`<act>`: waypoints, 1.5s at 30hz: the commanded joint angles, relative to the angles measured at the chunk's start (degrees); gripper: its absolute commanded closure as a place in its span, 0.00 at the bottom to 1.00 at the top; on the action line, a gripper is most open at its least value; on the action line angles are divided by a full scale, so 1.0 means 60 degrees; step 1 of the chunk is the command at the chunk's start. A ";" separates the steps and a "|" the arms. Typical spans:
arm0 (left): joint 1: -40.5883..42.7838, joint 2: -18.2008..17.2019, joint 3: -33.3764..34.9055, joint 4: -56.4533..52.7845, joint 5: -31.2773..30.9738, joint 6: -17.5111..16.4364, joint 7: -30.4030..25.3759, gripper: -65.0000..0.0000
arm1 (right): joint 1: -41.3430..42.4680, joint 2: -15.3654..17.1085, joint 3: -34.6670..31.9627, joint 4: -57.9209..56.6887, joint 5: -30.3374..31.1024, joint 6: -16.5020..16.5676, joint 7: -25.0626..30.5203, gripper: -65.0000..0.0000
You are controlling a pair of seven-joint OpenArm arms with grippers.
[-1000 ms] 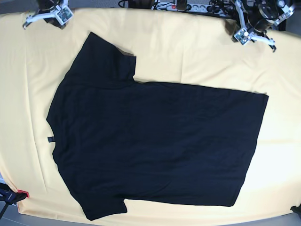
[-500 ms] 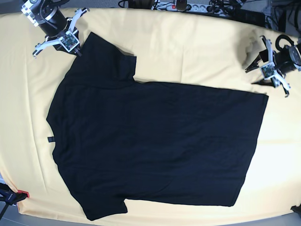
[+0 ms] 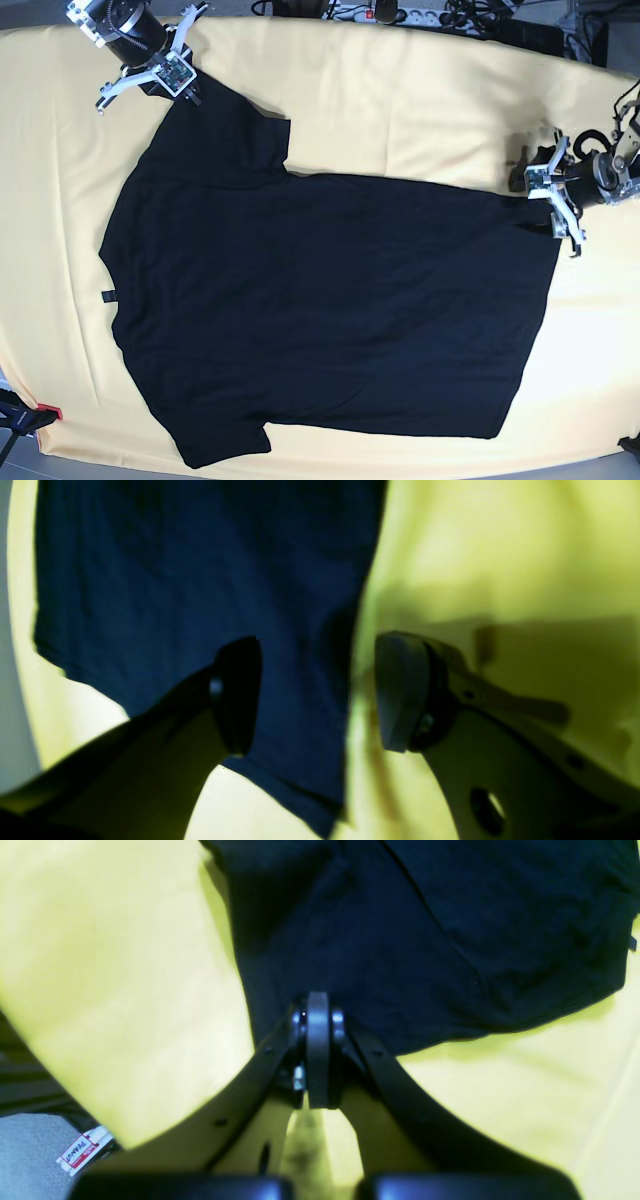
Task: Fold the T-shirt properly
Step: 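Move both grippers down to the shirt's shoulder edge and grasp it, then pull the grasped shirt edge with both grippers to straighten it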
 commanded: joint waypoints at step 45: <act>-0.2364 0.0754 0.1293 -0.1155 -0.0280 -0.0772 0.0568 1.00 | 0.1067 0.0080 0.0033 -0.1996 -0.0841 0.0809 0.0962 0.80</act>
